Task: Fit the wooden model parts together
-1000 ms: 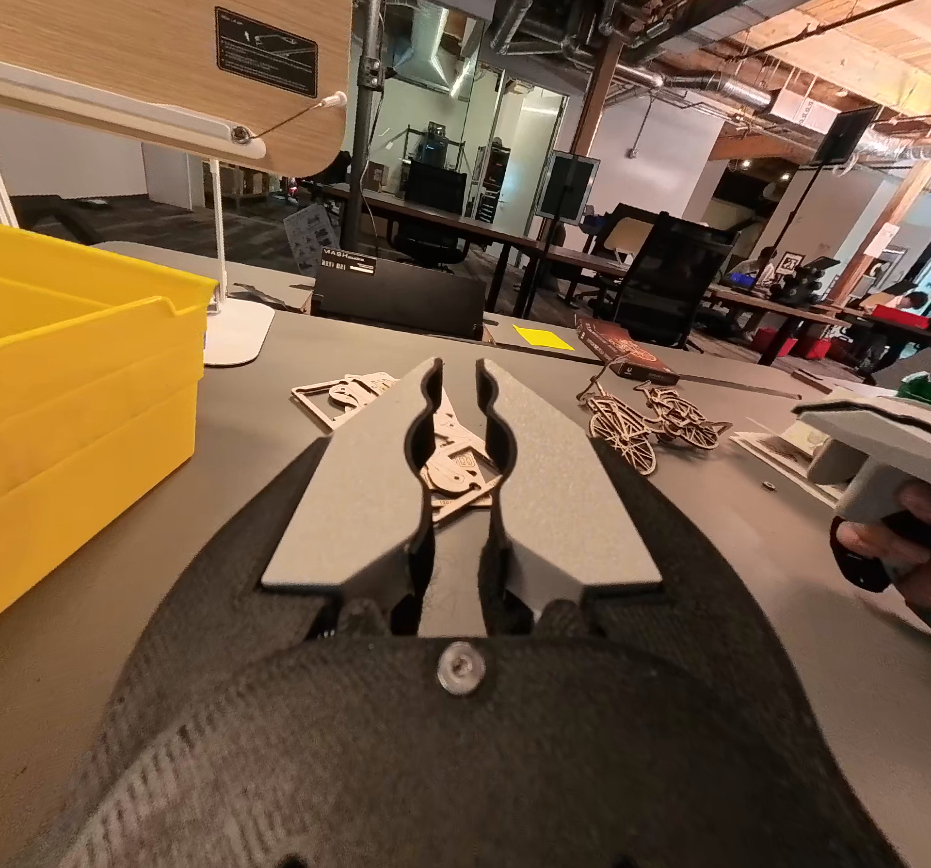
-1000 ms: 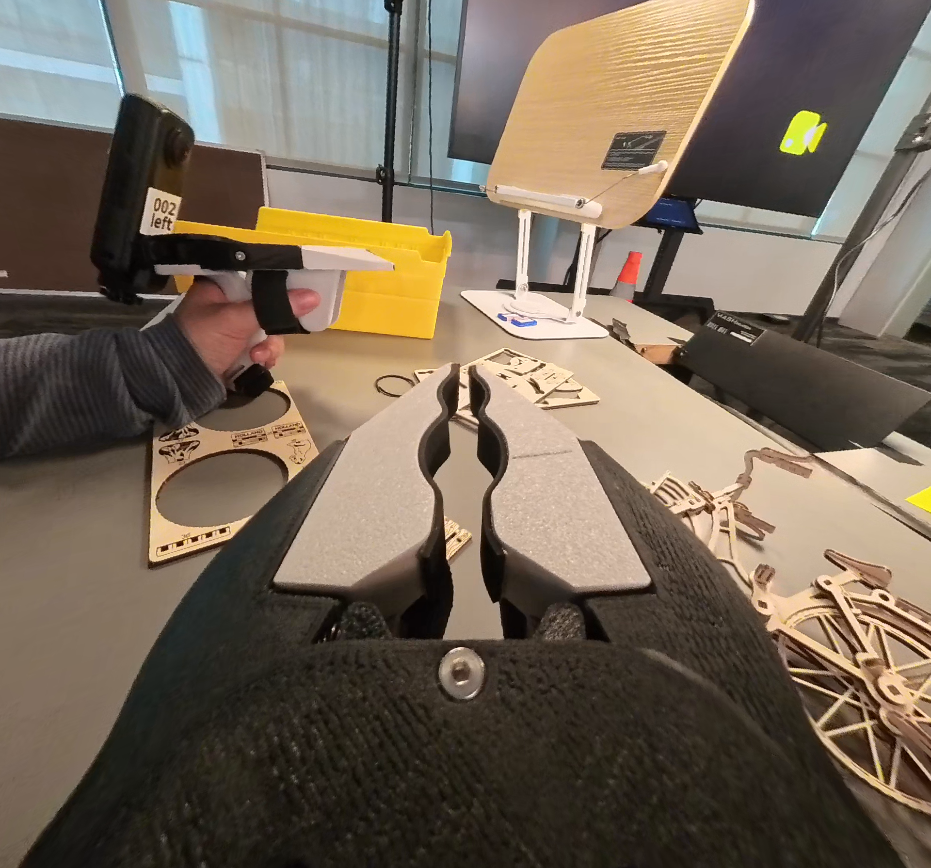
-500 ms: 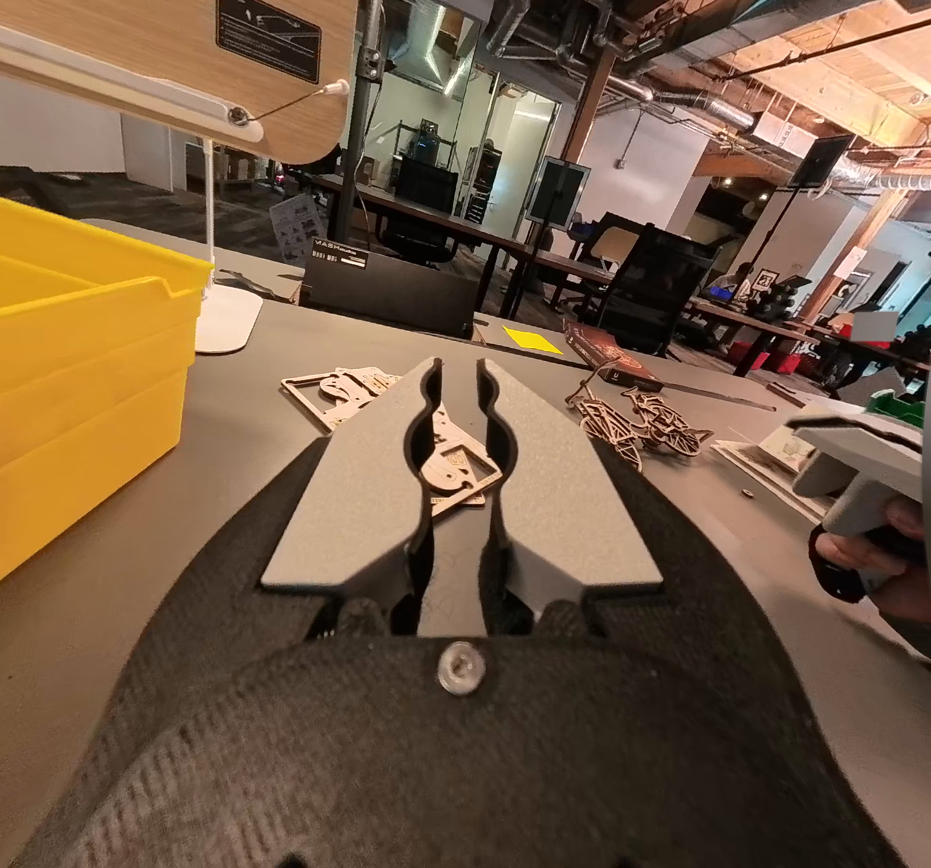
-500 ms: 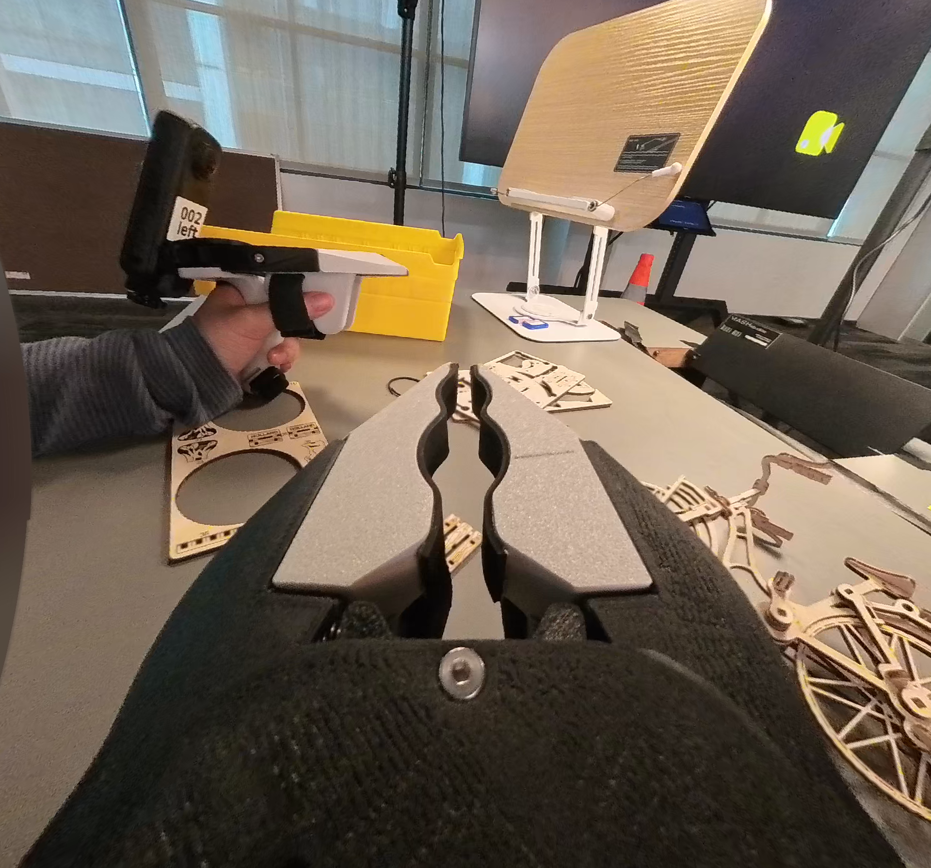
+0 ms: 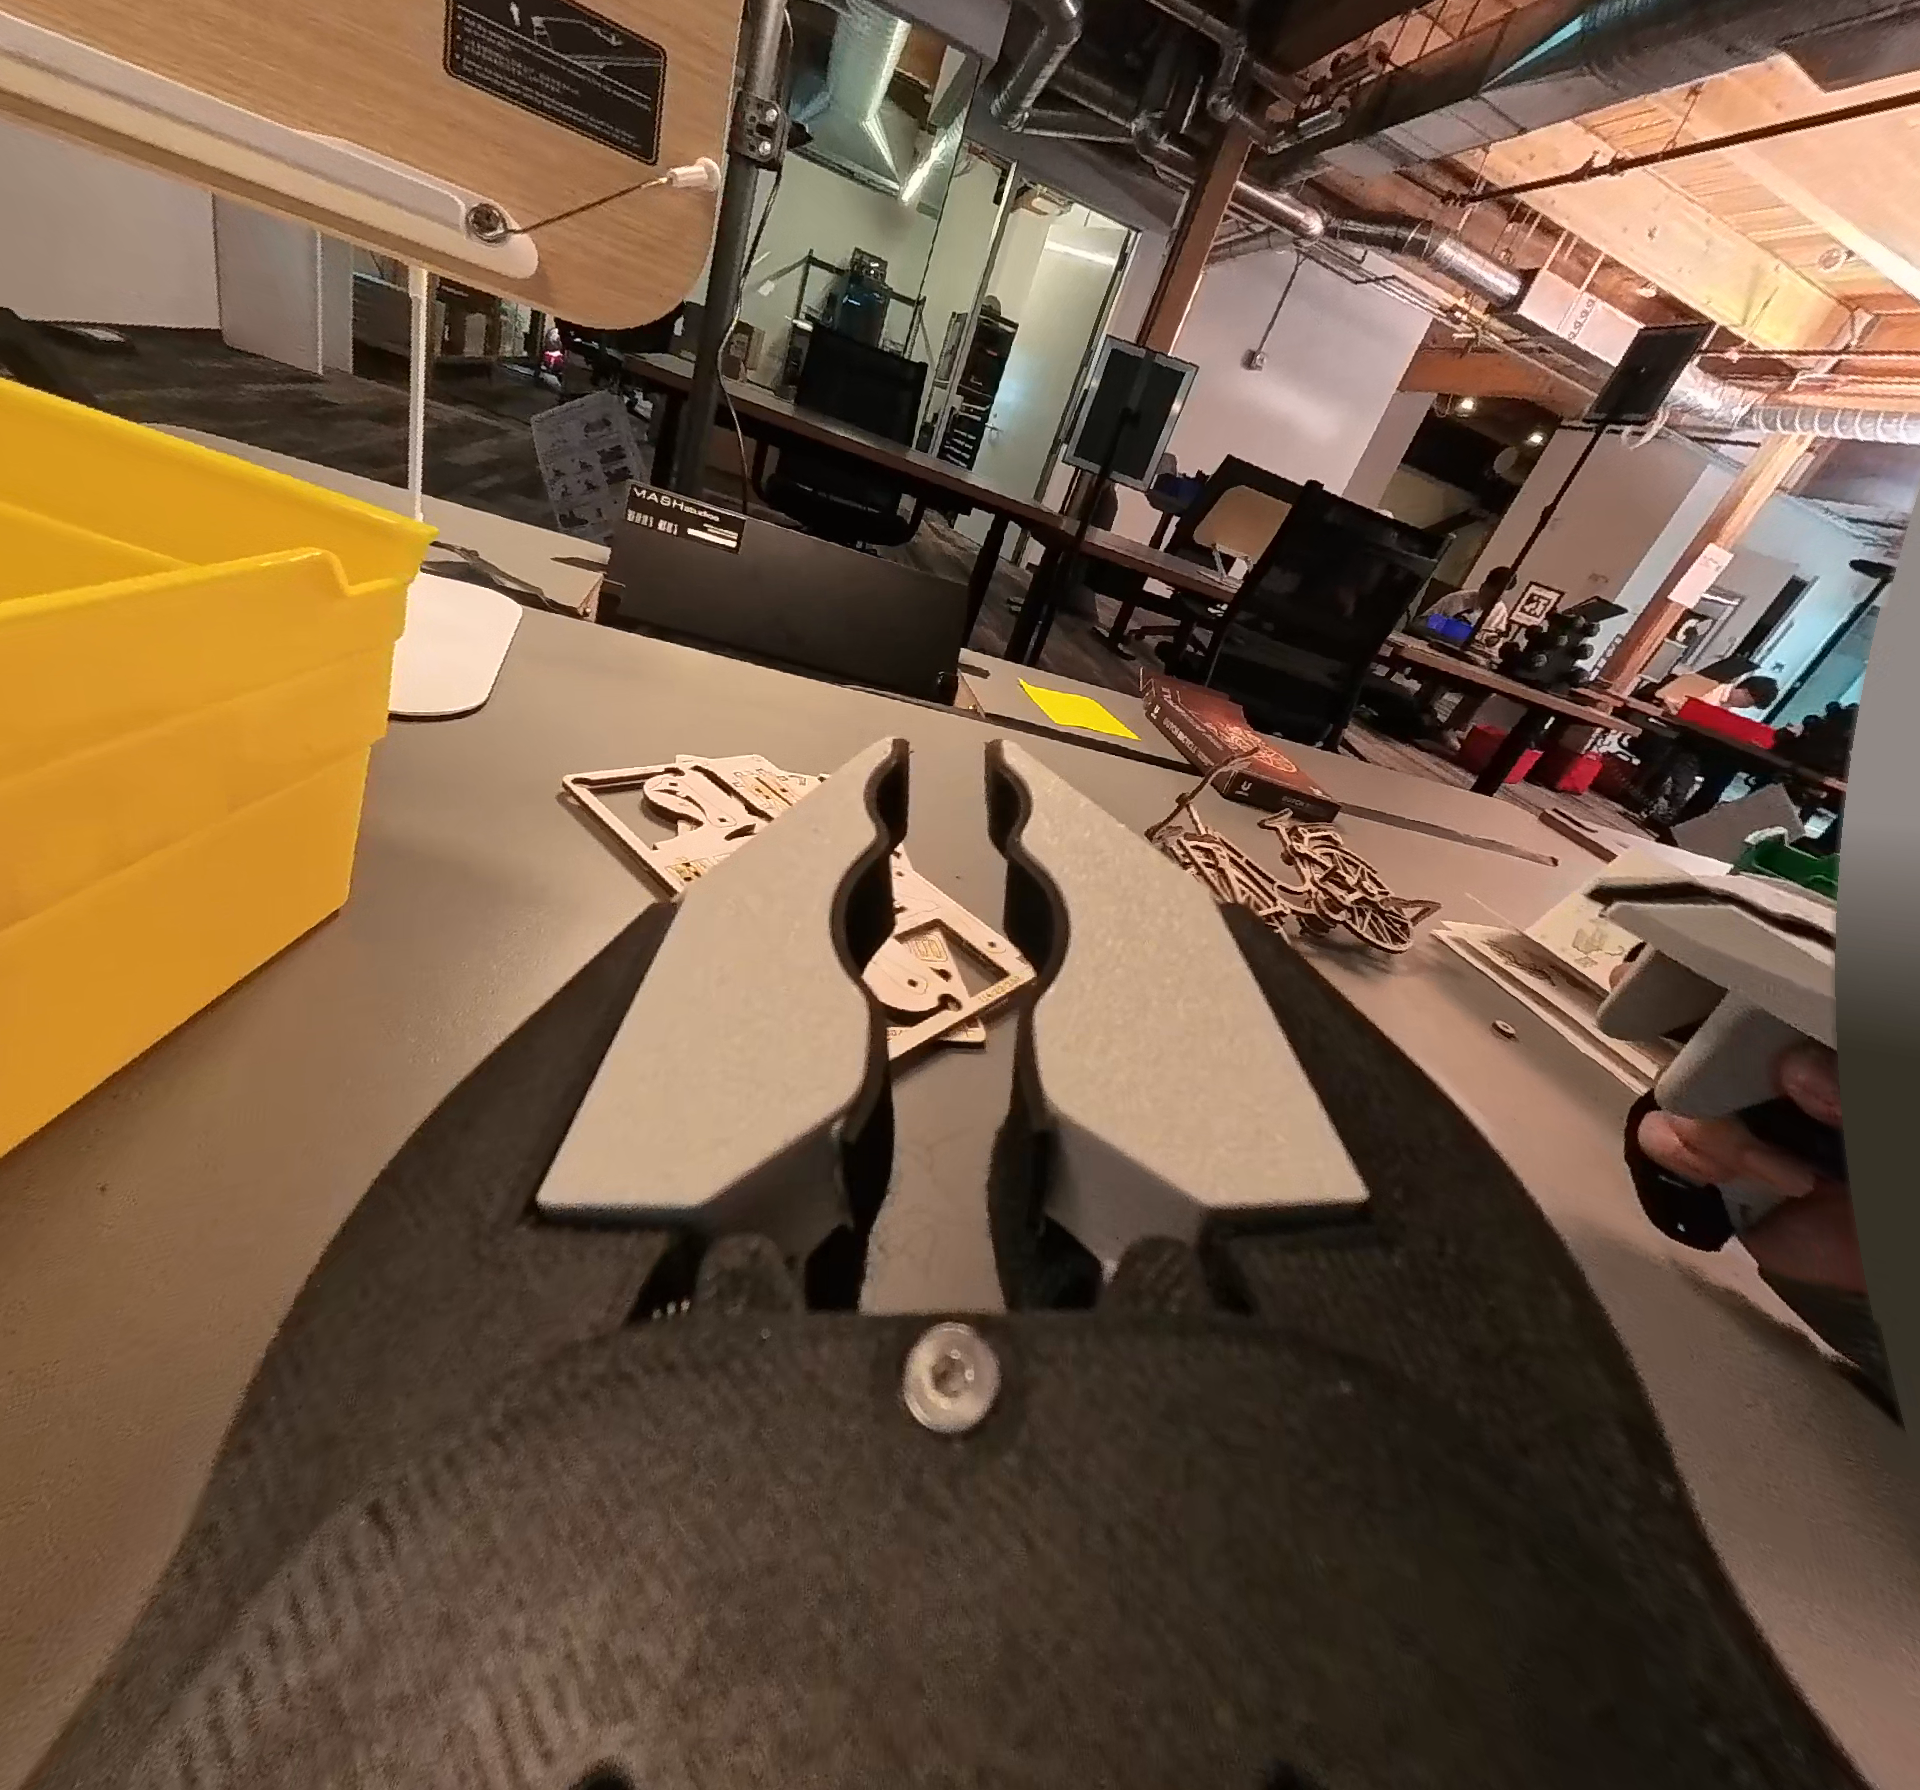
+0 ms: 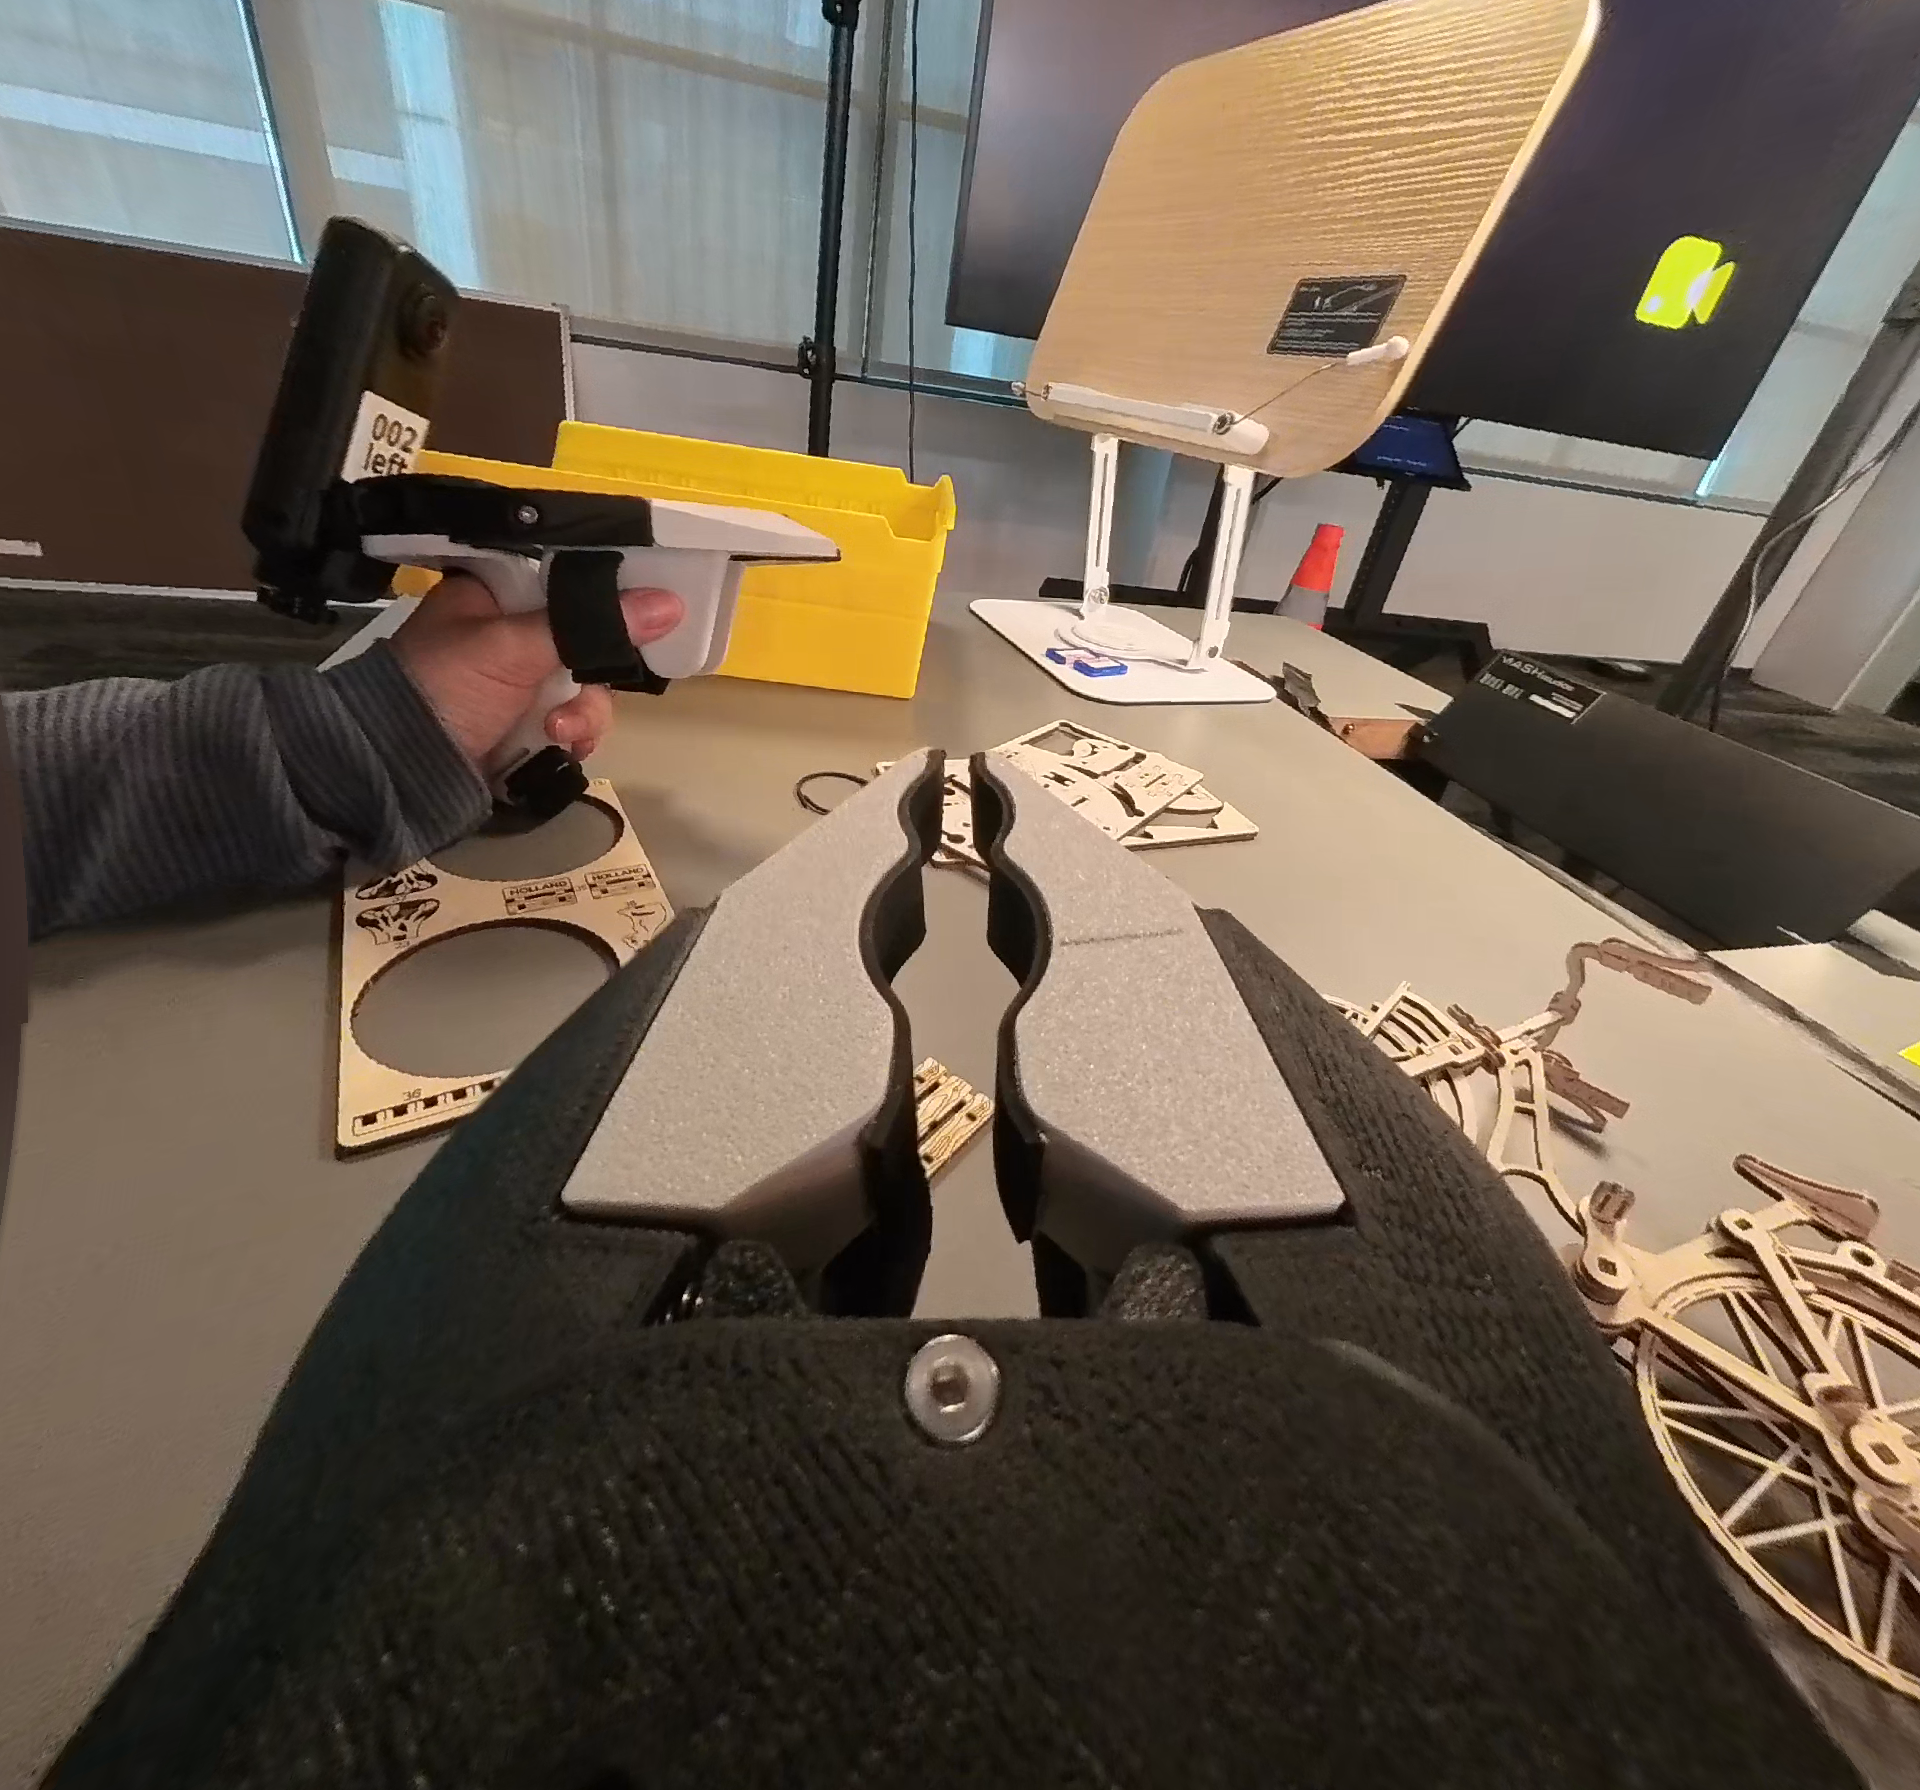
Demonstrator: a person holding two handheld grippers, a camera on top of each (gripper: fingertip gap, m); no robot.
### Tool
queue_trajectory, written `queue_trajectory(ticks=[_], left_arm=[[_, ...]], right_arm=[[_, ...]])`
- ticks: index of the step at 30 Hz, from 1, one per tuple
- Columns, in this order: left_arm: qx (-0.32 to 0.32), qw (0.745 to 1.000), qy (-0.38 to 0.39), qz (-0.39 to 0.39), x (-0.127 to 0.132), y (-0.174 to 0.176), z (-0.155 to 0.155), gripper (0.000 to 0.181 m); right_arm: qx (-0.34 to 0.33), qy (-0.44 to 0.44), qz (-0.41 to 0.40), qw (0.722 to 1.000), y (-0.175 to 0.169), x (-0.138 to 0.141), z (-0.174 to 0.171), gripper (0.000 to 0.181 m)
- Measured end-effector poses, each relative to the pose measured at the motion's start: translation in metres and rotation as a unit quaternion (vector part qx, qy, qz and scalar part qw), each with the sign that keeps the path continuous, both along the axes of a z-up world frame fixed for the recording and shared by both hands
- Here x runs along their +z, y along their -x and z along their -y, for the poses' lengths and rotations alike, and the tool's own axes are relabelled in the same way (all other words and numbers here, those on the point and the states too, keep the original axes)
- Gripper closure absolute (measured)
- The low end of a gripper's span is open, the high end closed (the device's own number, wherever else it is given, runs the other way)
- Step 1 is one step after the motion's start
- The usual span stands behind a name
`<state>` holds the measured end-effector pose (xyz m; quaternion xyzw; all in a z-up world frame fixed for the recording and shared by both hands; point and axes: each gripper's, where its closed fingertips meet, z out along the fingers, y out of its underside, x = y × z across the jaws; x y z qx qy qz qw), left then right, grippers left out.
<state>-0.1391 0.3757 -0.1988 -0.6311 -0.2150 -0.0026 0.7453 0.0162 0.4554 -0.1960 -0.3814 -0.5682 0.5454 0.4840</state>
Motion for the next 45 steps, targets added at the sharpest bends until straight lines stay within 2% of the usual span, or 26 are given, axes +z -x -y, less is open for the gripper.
queue_trajectory(ticks=[6, 9, 12, 14, 18, 20, 22, 25, 28, 33, 39, 45], left_arm=[[-0.006, 1.0, -0.014, -0.007, 0.008, -0.003, 0.001, 0.165], [-0.025, 0.998, -0.054, -0.035, 0.038, -0.019, 0.01, 0.163], [0.008, 0.994, -0.081, -0.067, 0.072, -0.028, 0.036, 0.159], [0.026, 0.993, -0.075, -0.09, 0.082, -0.034, 0.055, 0.157], [0.084, 0.987, -0.067, -0.12, 0.072, -0.03, 0.095, 0.155], [0.105, 0.981, -0.097, -0.128, 0.067, -0.026, 0.109, 0.155], [0.101, 0.98, -0.135, -0.103, 0.06, -0.02, 0.116, 0.153], [0.068, 0.986, -0.146, -0.05, 0.044, -0.011, 0.112, 0.152], [0.015, 0.986, -0.168, -0.013, 0.043, -0.015, 0.108, 0.152], [-0.005, 0.986, -0.163, 0.029, 0.033, -0.012, 0.102, 0.152], [-0.029, 0.987, -0.151, 0.045, 0.028, -0.014, 0.095, 0.152], [-0.031, 0.989, -0.135, 0.058, 0.024, -0.013, 0.091, 0.153]], right_arm=[[-0.004, -0.03, -0.003, 1.0, 0.0, -0.006, 0.003, 0.179], [-0.005, -0.039, -0.006, 0.999, 0.0, -0.006, 0.005, 0.179], [0.006, -0.04, 0.002, 0.999, 0.0, -0.008, 0.01, 0.18], [0.018, -0.045, 0.012, 0.999, 0.0, -0.011, 0.015, 0.18], [0.017, -0.066, 0.012, 0.998, 0.001, -0.013, 0.018, 0.181], [0.009, -0.086, 0.015, 0.996, 0.003, -0.016, 0.019, 0.181], [-0.007, -0.106, 0.019, 0.994, 0.005, -0.019, 0.017, 0.181], [-0.037, -0.136, 0.009, 0.99, 0.008, -0.016, 0.013, 0.181], [-0.07, -0.161, -0.014, 0.984, 0.017, -0.008, 0.012, 0.181], [-0.109, -0.154, -0.043, 0.981, 0.036, 0.004, 0.015, 0.181], [-0.087, -0.164, -0.053, 0.981, 0.043, 0.004, 0.025, 0.181], [-0.083, -0.11, -0.068, 0.988, 0.034, 0.012, 0.014, 0.181]])
